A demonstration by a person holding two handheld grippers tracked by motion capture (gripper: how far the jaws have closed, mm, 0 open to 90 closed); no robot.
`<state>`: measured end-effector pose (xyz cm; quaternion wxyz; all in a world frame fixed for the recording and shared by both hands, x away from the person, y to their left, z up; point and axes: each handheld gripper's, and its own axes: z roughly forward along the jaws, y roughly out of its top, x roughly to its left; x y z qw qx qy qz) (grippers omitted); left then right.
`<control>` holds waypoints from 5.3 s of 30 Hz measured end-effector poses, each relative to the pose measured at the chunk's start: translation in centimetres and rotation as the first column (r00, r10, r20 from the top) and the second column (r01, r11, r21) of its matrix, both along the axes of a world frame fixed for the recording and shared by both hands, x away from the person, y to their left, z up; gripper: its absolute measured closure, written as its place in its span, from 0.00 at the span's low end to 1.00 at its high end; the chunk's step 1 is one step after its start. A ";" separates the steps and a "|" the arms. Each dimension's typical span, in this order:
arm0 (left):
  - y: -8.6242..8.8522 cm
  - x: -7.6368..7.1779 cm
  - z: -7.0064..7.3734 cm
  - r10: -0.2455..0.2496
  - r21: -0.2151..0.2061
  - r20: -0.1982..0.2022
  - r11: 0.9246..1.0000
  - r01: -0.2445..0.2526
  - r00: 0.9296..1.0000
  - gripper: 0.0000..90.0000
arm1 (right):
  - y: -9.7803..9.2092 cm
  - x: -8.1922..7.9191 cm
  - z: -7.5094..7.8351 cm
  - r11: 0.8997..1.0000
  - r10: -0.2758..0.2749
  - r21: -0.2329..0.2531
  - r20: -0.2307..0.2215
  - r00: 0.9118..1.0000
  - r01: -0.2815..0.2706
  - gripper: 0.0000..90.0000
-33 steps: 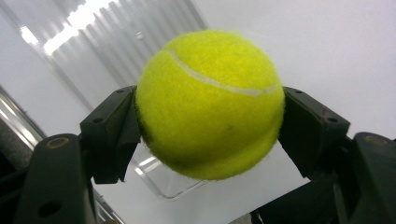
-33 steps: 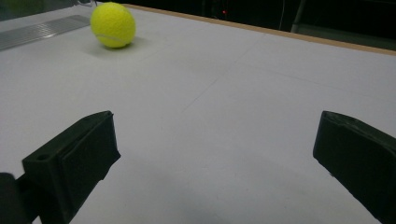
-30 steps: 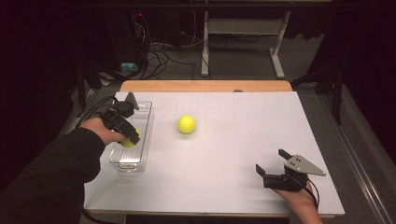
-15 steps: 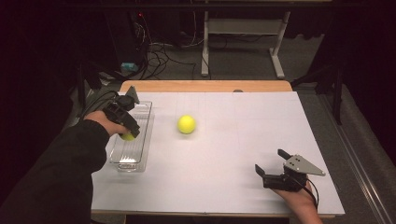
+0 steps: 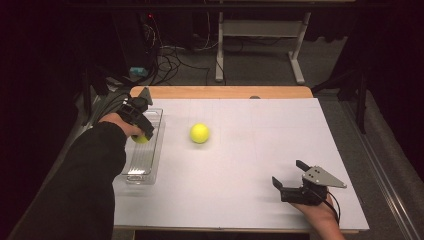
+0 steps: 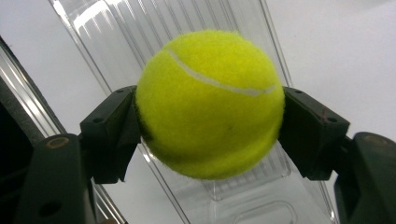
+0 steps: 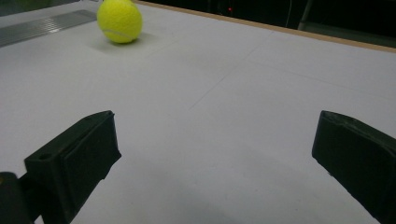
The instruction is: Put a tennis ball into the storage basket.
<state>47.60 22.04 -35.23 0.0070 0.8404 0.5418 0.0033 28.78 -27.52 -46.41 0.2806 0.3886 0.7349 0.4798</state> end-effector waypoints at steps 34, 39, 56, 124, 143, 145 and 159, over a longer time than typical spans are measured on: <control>-3.2 -2.2 1.2 -0.099 -0.037 0.049 0.994 0.101 0.994 0.01 | -0.1 -0.1 0.0 1.000 -0.004 -0.002 0.003 1.000 0.004 0.01; -5.4 -3.4 0.8 -0.164 -0.035 0.046 0.986 0.165 0.985 0.01 | 0.1 -0.1 0.0 1.000 -0.002 -0.003 -0.004 1.000 0.002 0.01; -11.5 -7.2 -1.6 -0.320 -0.066 0.026 0.945 0.322 0.947 0.01 | 0.0 -0.3 0.2 1.000 -0.005 0.007 0.003 1.000 0.005 0.01; -9.9 -10.6 -4.2 -0.348 -0.127 0.016 0.929 0.348 0.937 0.01 | 24.3 17.2 0.1 0.981 0.152 -0.092 -0.207 0.967 -0.173 0.17; -9.7 -10.6 -4.3 -0.351 -0.136 0.012 0.927 0.350 0.936 0.01 | 23.4 16.1 0.6 0.976 0.144 -0.130 -0.204 0.968 -0.173 0.31; -9.7 -10.7 -4.2 -0.347 -0.133 0.017 0.929 0.346 0.938 0.01 | 22.7 15.4 0.9 0.978 0.141 -0.125 -0.192 0.971 -0.167 0.31; -10.4 -11.1 -4.4 -0.351 -0.125 0.007 0.929 0.349 0.936 0.01 | 16.5 9.5 1.6 0.981 0.142 -0.111 -0.129 0.981 -0.156 0.31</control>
